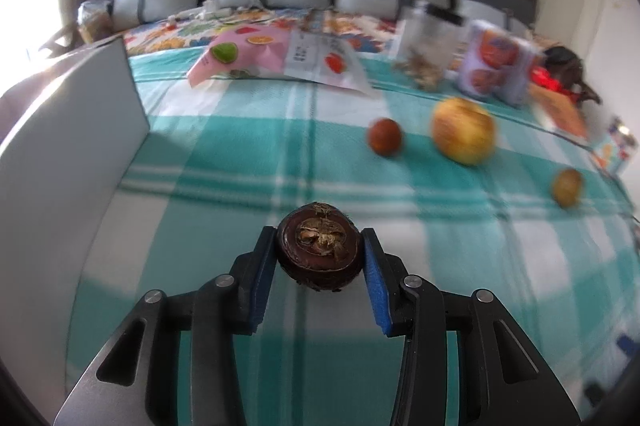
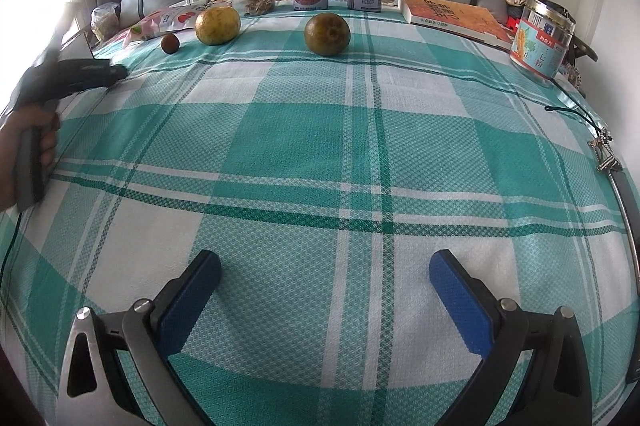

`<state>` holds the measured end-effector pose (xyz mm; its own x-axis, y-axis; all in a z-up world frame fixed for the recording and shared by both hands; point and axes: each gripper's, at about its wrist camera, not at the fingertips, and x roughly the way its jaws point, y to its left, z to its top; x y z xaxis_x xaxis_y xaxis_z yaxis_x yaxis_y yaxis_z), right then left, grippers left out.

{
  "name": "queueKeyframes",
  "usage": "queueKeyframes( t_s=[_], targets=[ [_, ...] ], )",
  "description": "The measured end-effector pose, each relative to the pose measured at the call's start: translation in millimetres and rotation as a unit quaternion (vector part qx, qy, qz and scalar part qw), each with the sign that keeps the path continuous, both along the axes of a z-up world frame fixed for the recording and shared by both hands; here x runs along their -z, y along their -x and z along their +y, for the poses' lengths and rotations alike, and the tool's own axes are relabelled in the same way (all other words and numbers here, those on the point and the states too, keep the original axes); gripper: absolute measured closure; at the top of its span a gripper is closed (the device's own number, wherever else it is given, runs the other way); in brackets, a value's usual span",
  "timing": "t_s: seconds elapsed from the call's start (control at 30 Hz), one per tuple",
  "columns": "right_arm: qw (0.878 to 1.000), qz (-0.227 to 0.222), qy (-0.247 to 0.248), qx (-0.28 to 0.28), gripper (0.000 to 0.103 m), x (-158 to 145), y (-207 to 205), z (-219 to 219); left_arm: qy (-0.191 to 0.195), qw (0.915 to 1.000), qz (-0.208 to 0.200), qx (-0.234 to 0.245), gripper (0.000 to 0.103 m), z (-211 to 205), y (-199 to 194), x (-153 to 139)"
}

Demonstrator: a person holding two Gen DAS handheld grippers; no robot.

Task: Organize fruits
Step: 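Move the left tool to the dark brown round fruit and close on it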

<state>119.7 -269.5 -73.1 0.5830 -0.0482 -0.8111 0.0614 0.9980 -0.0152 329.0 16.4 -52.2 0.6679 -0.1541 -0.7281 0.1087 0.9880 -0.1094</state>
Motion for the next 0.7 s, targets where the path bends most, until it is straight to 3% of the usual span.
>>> queueKeyframes(
  t_s=[0.2,0.3,0.43,0.47,0.5,0.57,0.7],
  targets=[
    [1.000,0.000,0.000,0.000,0.000,0.0,-0.2,0.1,0.011,0.9969,0.032,0.071,0.060,-3.2,92.1,-14.0],
    [1.000,0.000,0.000,0.000,0.000,0.0,-0.2,0.1,0.025,0.9958,0.048,0.073,0.060,-3.6,123.2,-9.2],
    [1.000,0.000,0.000,0.000,0.000,0.1,-0.1,-0.2,0.010,0.9974,0.047,0.054,0.058,-9.3,143.9,3.3],
    [1.000,0.000,0.000,0.000,0.000,0.1,-0.1,-0.3,0.005,0.9982,0.042,0.043,0.049,-10.6,145.0,6.1],
    [1.000,0.000,0.000,0.000,0.000,0.0,-0.2,-0.1,0.000,0.9986,0.040,0.034,0.030,-10.9,143.9,8.8],
    [1.000,0.000,0.000,0.000,0.000,0.1,-0.1,-0.4,-0.021,0.9988,0.043,0.015,0.015,-11.7,142.3,16.1],
    [1.000,0.000,0.000,0.000,0.000,0.1,-0.3,0.2,-0.062,0.9971,0.039,0.019,0.009,-19.3,144.2,27.9]
  ],
)
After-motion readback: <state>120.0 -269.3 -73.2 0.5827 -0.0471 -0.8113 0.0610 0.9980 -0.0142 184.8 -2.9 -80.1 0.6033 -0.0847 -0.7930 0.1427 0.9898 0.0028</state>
